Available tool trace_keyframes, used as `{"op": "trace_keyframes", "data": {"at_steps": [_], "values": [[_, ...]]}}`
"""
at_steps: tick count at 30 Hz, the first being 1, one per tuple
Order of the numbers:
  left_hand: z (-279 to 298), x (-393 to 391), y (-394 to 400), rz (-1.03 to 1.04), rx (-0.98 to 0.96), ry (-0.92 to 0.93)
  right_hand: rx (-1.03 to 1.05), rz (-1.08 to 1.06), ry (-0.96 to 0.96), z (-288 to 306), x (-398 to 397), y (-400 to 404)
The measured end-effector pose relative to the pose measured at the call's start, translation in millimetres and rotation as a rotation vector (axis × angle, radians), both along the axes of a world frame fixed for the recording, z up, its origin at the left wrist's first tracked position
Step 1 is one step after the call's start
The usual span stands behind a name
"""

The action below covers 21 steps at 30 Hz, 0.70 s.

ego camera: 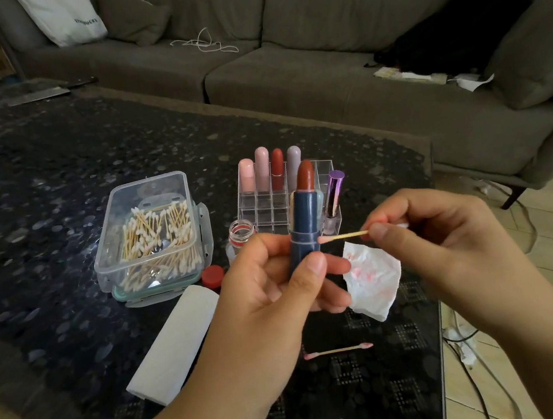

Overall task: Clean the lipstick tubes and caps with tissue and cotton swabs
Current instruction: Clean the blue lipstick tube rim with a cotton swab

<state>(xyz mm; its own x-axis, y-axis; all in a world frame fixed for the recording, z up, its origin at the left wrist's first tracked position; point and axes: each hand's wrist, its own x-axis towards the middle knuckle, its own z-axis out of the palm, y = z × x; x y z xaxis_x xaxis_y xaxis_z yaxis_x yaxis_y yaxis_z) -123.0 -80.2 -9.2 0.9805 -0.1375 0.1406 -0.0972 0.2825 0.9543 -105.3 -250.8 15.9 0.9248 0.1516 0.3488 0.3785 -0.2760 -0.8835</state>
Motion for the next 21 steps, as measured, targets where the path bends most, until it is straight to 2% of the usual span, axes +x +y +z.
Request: {"op": "trace_keyframes", "data": {"at_steps": [6, 12, 21], "values": [[-2.5, 2.8, -0.8, -0.043, -0.145, 0.107, -0.013, 0.001, -0.008, -1.4, -1.5, 2.7], [-2.6, 3.3, -4.2, -0.103, -0.404, 0.263, -0.034, -0.031, -0.005, -1.0, -0.4, 0.7], [-3.3, 6.4, -7.1, -0.186, -0.479, 0.313, -0.079, -0.013, 0.007, -0.1, -2.2, 3.2]]}}
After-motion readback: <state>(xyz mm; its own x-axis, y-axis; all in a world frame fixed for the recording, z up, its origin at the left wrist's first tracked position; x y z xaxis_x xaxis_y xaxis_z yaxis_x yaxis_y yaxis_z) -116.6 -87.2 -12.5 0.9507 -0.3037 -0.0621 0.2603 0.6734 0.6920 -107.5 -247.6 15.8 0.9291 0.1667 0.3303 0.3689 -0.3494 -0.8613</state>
